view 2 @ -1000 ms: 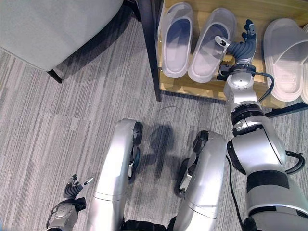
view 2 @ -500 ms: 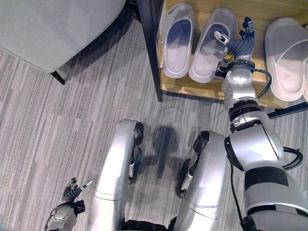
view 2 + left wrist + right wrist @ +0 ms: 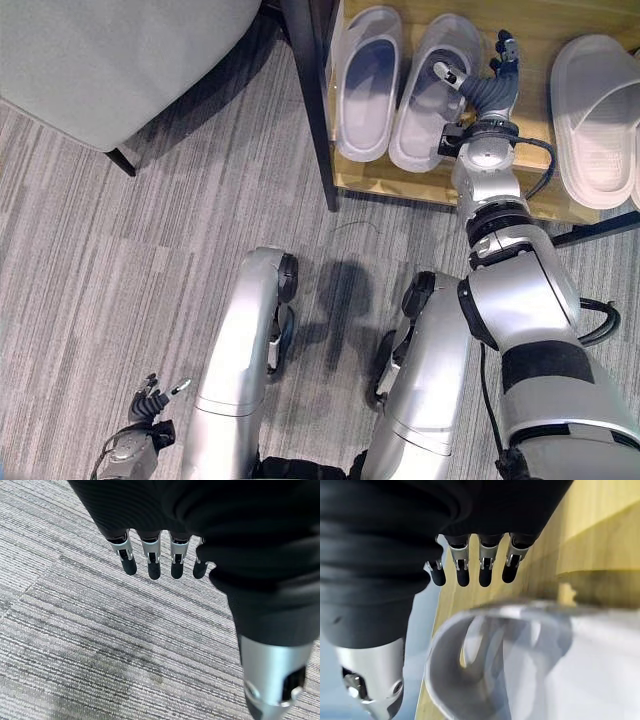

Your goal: Arrange the slippers neatly on the shoe rack.

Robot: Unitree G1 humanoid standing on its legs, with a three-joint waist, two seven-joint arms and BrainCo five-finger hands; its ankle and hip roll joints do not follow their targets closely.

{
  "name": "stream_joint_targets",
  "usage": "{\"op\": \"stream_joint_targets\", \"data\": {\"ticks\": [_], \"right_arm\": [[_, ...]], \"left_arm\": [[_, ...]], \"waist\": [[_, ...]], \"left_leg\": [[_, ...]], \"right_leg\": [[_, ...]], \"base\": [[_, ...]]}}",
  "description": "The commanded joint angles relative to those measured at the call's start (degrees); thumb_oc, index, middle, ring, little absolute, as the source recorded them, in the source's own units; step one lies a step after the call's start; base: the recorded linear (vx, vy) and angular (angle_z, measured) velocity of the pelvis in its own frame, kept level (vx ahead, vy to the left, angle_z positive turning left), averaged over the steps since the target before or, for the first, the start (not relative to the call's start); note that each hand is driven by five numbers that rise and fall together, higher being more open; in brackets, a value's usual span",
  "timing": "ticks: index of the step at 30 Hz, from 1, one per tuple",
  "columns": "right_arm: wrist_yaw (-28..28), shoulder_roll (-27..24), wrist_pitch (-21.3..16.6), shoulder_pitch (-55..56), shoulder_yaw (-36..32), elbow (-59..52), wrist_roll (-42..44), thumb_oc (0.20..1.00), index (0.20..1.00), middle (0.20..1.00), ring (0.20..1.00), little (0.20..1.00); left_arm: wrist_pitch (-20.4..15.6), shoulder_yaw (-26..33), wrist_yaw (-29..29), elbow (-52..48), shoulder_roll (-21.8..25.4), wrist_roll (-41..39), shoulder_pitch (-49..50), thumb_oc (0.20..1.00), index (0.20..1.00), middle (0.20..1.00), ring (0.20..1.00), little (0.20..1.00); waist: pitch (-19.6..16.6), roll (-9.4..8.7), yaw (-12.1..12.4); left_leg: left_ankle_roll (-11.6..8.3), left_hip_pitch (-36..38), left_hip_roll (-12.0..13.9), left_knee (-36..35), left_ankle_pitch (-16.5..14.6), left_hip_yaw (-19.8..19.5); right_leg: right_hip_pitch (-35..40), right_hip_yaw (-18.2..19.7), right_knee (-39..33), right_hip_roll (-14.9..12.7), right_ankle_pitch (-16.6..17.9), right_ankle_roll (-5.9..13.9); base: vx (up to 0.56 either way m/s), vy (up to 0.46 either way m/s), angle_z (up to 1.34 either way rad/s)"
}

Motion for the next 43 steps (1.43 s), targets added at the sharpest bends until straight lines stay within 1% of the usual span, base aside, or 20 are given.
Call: {"op": "stream_joint_targets", "data": {"ticks": [1, 5, 8, 11, 12, 15, 19, 21, 22, 24, 25, 27, 28, 29, 31, 32, 33, 37, 38, 43], "right_arm": [[-4.16, -2.63, -3.32, -6.71, 2.41, -5.73, -4.41, 1.000, 1.000, 1.000, 1.000, 1.000], [-7.84, -6.81, -3.99, -3.04, 1.18, -19.40, -11.68, 1.000, 1.000, 1.000, 1.000, 1.000], [-14.92, -7.58, -3.29, 10.57, -8.70, -40.72, -26.79, 1.000, 1.000, 1.000, 1.000, 1.000], [-16.42, -8.17, -2.42, 19.48, -15.28, -50.21, -33.72, 1.000, 1.000, 1.000, 1.000, 1.000], [-15.84, -4.68, -1.00, 37.35, -23.81, -59.01, -38.58, 1.000, 1.000, 1.000, 1.000, 1.000], [-13.02, 3.80, 0.00, 50.60, -28.17, -59.26, -33.98, 1.000, 1.000, 1.000, 1.000, 1.000], [-7.88, 13.64, -0.13, 65.92, -29.97, -56.37, -21.96, 1.000, 1.000, 1.000, 1.000, 1.000], [-6.35, 14.72, 1.40, 72.01, -29.82, -54.55, -24.05, 1.000, 1.000, 1.000, 1.000, 1.000], [-5.49, 15.82, 1.17, 74.08, -30.08, -49.93, -22.41, 1.000, 1.000, 1.000, 1.000, 1.000], [-4.60, 16.81, 1.41, 75.93, -29.90, -42.34, -20.58, 1.000, 1.000, 1.000, 1.000, 1.000], [-4.57, 16.79, 1.32, 75.90, -29.87, -42.22, -20.53, 1.000, 1.000, 1.000, 1.000, 1.000], [-2.31, 19.68, 1.63, 76.97, -29.28, -29.93, -16.18, 1.000, 1.000, 1.000, 1.000, 1.000], [1.45, 21.66, 2.48, 75.95, -32.00, -13.96, -8.44, 1.000, 1.000, 1.000, 1.000, 1.000], [2.18, 22.02, 3.19, 76.09, -32.35, -9.05, -7.56, 1.000, 1.000, 1.000, 1.000, 1.000], [2.21, 22.00, 3.16, 76.05, -32.36, -8.99, -7.54, 1.000, 1.000, 1.000, 1.000, 1.000], [3.96, 21.38, 4.94, 77.55, -31.49, -1.56, -9.79, 1.000, 1.000, 1.000, 1.000, 1.000], [4.26, 20.82, 5.67, 78.25, -30.93, -0.13, -11.52, 1.000, 1.000, 1.000, 1.000, 1.000], [6.15, 19.20, 7.82, 79.27, -29.43, 2.80, -15.15, 1.000, 1.000, 1.000, 1.000, 1.000], [7.74, 18.04, 8.94, 80.45, -30.00, 3.55, -15.76, 1.000, 1.000, 1.000, 1.000, 1.000], [8.32, 22.14, 8.83, 82.27, -27.87, 5.04, -15.22, 1.000, 1.000, 1.000, 1.000, 1.000]], "left_arm": [[-0.50, -2.88, 0.52, 0.25, 1.88, 1.92, 0.57, 1.000, 1.000, 1.000, 1.000, 1.000], [-0.70, 1.76, 1.75, 1.40, 1.20, 2.83, 0.00, 1.000, 1.000, 1.000, 1.000, 1.000], [0.71, 6.47, 2.30, 2.84, -1.34, 4.27, -2.54, 1.000, 1.000, 1.000, 1.000, 1.000], [1.25, 8.44, 2.84, 3.64, -1.97, 6.91, -4.42, 1.000, 1.000, 1.000, 1.000, 1.000], [2.26, 11.03, 2.18, 3.98, -2.66, 8.31, -6.43, 1.000, 1.000, 1.000, 1.000, 1.000], [2.59, 10.14, 1.82, 2.74, -4.71, 9.42, -7.58, 1.000, 1.000, 1.000, 1.000, 1.000], [3.46, 9.29, 1.73, 0.60, -5.56, 9.48, -7.71, 1.000, 1.000, 1.000, 1.000, 1.000], [3.68, 10.56, 1.93, -1.01, -5.46, 9.53, -6.90, 1.000, 1.000, 1.000, 1.000, 1.000], [4.03, 10.46, 1.59, -1.36, -5.89, 10.09, -5.05, 1.000, 1.000, 1.000, 1.000, 1.000], [4.49, 10.21, 1.12, -1.59, -6.06, 10.72, -2.69, 1.000, 1.000, 1.000, 1.000, 1.000], [4.50, 10.21, 1.12, -1.63, -6.06, 10.72, -2.64, 1.000, 1.000, 1.000, 1.000, 1.000], [5.74, 10.95, 0.31, -0.33, -6.36, 11.70, 0.66, 1.000, 1.000, 1.000, 1.000, 1.000], [7.66, 11.55, -1.06, 4.55, -7.61, 13.80, 2.72, 1.000, 1.000, 1.000, 1.000, 1.000], [8.15, 11.08, -1.80, 6.20, -8.21, 15.03, 3.57, 1.000, 1.000, 1.000, 1.000, 1.000], [8.14, 11.08, -1.80, 6.21, -8.22, 15.03, 3.54, 1.000, 1.000, 1.000, 1.000, 1.000], [9.08, 9.46, -2.76, 8.49, -9.32, 19.80, 5.30, 1.000, 1.000, 1.000, 1.000, 1.000], [9.30, 8.93, -2.97, 8.72, -9.37, 21.53, 5.72, 1.000, 1.000, 1.000, 1.000, 1.000], [10.02, 7.22, -3.77, 9.03, -9.38, 25.85, 5.60, 1.000, 1.000, 1.000, 1.000, 1.000], [9.75, 7.04, -6.93, 1.86, -6.46, 23.44, 8.51, 1.000, 1.000, 1.000, 1.000, 1.000], [11.23, 6.47, -4.12, 9.55, -10.00, 30.11, 6.05, 1.000, 1.000, 1.000, 1.000, 1.000]], "waist": [[-1.51, 0.10, 2.84], [-1.51, -1.44, 2.19], [-1.51, -2.70, 0.16], [-1.61, -3.07, -0.95], [-7.18, -4.00, -2.76], [-13.36, -4.34, -5.04], [-15.61, -5.23, -7.43], [-16.03, -5.15, -8.32], [-16.91, -5.05, -8.70], [-17.50, -4.98, -8.32], [-17.18, -4.94, -8.32], [-19.67, -4.89, -7.71], [-23.44, -4.42, -7.16], [-24.35, -4.32, -7.06], [-24.23, -4.30, -7.12], [-27.69, -3.42, -6.89], [-28.04, -3.11, -6.75], [-29.61, -2.15, -7.25], [-29.80, -1.44, -6.44], [-30.00, -3.15, -6.89]], "left_leg": [[-2.31, -0.01, 0.39, -1.17, -1.93, -4.95], [-2.43, -0.01, 0.38, -1.12, -1.62, -4.95], [-2.16, -0.01, 0.13, -1.36, -0.62, -5.49], [-1.83, -0.01, 0.43, -2.99, 0.38, -5.80], [-1.34, -0.01, 1.00, -11.51, 3.32, -6.29], [-1.08, 0.33, 1.61, -21.94, 8.61, -6.84], [-1.24, 12.64, 3.83, -38.88, 14.67, -6.73], [-1.63, 21.51, 4.34, -49.33, 18.99, -6.16], [-1.73, 29.97, 4.85, -59.85, 20.95, -5.12], [-2.39, 38.92, 4.44, -69.37, 26.01, -4.32], [-2.41, 39.50, 4.47, -69.80, 26.21, -4.37], [-2.70, 53.93, 4.20, -86.84, 34.25, -4.27], [-3.71, 67.90, 4.50, -101.34, 40.39, -3.49], [-4.24, 72.71, 4.57, -106.17, 43.05, -3.08], [-4.24, 73.05, 4.57, -106.72, 43.44, -3.13], [-4.48, 82.79, 4.16, -117.68, 46.08, -1.85], [-4.62, 85.87, 3.96, -120.30, 47.69, -1.78], [-3.63, 92.18, 3.91, -125.97, 46.11, -0.14], [-3.41, 93.13, 3.51, -126.35, 46.04, -0.48], [-3.07, 96.68, 3.67, -128.36, 43.87, 0.24]], "right_leg": [[-0.23, 4.15, -0.37, -0.49, 6.55, -3.39], [-0.02, 4.49, -1.09, 0.01, 7.32, -2.83], [1.54, 3.21, -3.33, 0.09, 8.11, -1.97], [2.33, 1.93, -5.92, -0.11, 8.75, -1.77], [3.35, -1.16, -15.50, -0.48, 10.61, -1.58], [4.45, -5.01, -25.48, -1.10, 13.17, -1.11], [15.93, -9.18, -41.93, -2.40, 16.52, -0.65], [24.32, -11.38, -52.32, -2.66, 17.88, -0.58], [32.34, -12.77, -62.00, -2.37, 20.15, 0.24], [41.60, -14.98, -72.27, -1.30, 23.73, 1.25], [42.23, -15.12, -72.74, -1.23, 23.95, 1.23], [55.36, -17.95, -87.26, 0.57, 31.47, 3.11], [69.70, -19.31, -102.44, 2.52, 37.11, 4.85], [74.07, -19.33, -106.88, 3.11, 40.90, 5.87], [74.41, -19.43, -107.38, 3.15, 41.24, 5.86], [82.42, -19.40, -117.89, 4.96, 44.93, 6.82], [85.08, -19.12, -120.74, 5.59, 46.96, 7.17], [90.51, -18.01, -125.72, 6.82, 46.21, 6.90], [92.20, -18.35, -127.04, 6.92, 45.85, 6.96], [96.06, -17.93, -129.79, 7.61, 44.35, 6.14]], "base": [[0.00, 0.000, 0.00], [0.00, 0.040, -0.01], [0.01, 0.072, -0.09], [-0.03, 0.090, -0.14], [-0.08, 0.092, -0.20], [-0.10, 0.058, 0.03], [-0.16, -0.012, -0.13], [-0.16, -0.048, -0.05], [-0.11, -0.045, 0.06], [0.01, -0.018, 0.09], [0.06, 0.014, 0.09], [0.29, 0.019, 0.13], [0.54, -0.011, 0.22], [0.46, -0.004, 0.11], [0.18, -0.017, -0.14], [0.30, -0.041, -0.24], [0.33, -0.046, -0.10], [0.08, -0.030, -0.21], [0.02, -0.010, -0.31], [0.00, -0.109, -0.07]]}}
